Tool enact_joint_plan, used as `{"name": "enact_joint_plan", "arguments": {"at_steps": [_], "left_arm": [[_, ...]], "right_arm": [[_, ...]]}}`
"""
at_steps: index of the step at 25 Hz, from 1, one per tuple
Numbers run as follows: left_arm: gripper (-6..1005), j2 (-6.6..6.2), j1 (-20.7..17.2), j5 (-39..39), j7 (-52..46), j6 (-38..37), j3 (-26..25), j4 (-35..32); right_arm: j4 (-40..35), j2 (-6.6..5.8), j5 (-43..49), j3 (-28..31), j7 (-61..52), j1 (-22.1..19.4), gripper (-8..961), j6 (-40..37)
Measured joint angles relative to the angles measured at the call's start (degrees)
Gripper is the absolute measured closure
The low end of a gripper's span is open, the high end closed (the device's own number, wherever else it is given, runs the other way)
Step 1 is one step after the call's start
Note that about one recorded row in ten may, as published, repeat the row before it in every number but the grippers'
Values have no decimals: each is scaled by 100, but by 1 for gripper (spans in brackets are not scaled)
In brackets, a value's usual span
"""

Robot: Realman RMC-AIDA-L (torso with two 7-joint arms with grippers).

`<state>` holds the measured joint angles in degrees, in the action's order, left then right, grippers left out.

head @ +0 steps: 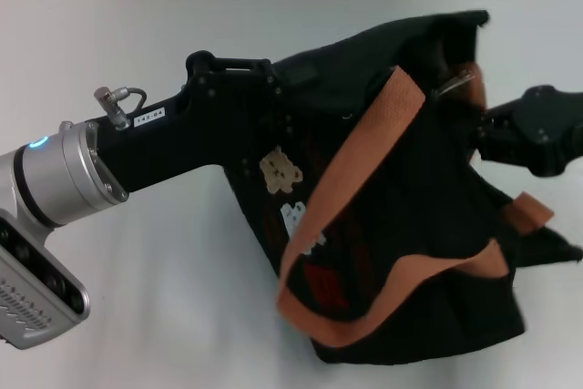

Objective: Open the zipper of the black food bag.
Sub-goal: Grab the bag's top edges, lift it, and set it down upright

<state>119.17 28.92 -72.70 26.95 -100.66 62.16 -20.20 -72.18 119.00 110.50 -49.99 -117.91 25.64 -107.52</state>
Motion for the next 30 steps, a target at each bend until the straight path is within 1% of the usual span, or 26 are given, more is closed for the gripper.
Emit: {"name": "enact_joint_plan", "arguments": {"at_steps": [4,5,6,7,8,9,10,13,19,23,26,28,30], "left_arm": [[896,1,9,1,-96,1,1,4],[896,1,12,1,-104,3,4,4],[896,1,15,1,-102,4,13,4],[896,1,17,2,-93,4,22,4],[896,1,18,2,-80,4,25,1],[896,1,18,2,-80,4,25,1],[896,1,19,2,-70,4,25,-1],[896,1,20,-2,-67,3,27,-2],[896,1,24,-18,-67,-11,37,-23],[896,1,31,-32,-67,2,42,-31],[896,1,37,-33,-67,4,43,-35],[896,1,45,-37,-67,4,42,-37],[896,1,46,-37,-67,4,43,-37]], "right_arm": [[-4,-11,-6,79,168,-33,927,-178],[6,-7,-117,312,331,-49,920,-269],[6,-7,-117,312,331,-49,913,-269],[24,-3,-220,451,459,-55,906,-329],[45,-1,-486,704,873,-96,899,-465],[45,-1,-486,704,873,-96,892,-465],[2,4,-694,858,1329,-187,886,-517],[-66,20,-827,931,1499,-261,865,-389],[-91,23,-874,866,993,-163,747,-55],[-96,26,-704,615,879,-67,669,190],[-78,27,-639,520,806,-16,658,288],[-23,21,-577,426,707,95,651,347],[-16,21,-553,404,663,127,579,358]]}}
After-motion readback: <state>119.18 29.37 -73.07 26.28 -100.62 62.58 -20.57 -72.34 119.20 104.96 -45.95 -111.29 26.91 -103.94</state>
